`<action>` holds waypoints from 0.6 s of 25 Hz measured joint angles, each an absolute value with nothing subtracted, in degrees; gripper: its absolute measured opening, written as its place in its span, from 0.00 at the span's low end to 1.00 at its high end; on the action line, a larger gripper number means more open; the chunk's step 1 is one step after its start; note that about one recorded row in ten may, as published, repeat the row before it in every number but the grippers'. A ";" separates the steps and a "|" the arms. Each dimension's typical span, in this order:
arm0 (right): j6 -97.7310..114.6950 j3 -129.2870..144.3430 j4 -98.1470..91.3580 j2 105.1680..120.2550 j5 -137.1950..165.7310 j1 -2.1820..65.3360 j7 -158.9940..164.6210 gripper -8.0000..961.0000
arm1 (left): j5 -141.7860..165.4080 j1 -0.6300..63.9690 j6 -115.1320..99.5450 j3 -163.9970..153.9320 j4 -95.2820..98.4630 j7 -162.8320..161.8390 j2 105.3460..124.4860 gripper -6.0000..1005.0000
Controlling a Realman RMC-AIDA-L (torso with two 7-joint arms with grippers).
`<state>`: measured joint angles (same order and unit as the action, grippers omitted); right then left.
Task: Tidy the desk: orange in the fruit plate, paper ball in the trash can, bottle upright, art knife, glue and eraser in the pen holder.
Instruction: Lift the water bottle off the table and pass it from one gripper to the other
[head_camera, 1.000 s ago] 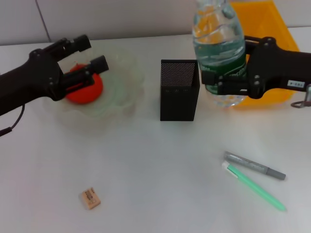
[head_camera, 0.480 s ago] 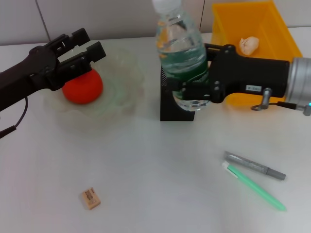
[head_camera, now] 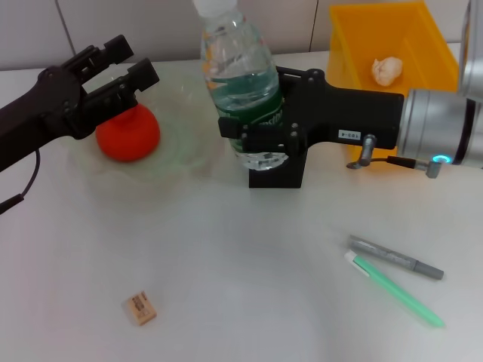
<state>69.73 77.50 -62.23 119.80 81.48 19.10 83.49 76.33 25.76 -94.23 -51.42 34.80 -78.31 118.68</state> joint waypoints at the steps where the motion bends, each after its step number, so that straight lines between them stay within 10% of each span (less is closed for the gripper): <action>1: 69.36 77.88 -61.65 119.79 80.70 19.46 83.21 0.79 | 75.99 25.75 -94.24 -51.42 34.60 -78.40 118.72 0.78; 15: 63.03 84.64 -59.55 119.74 78.27 21.56 81.13 0.79 | 74.27 26.45 -94.59 -51.40 33.07 -80.21 118.74 0.78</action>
<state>63.03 84.64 -59.55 119.74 78.27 21.56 81.13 74.27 26.45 -94.59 -51.40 33.07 -80.21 118.74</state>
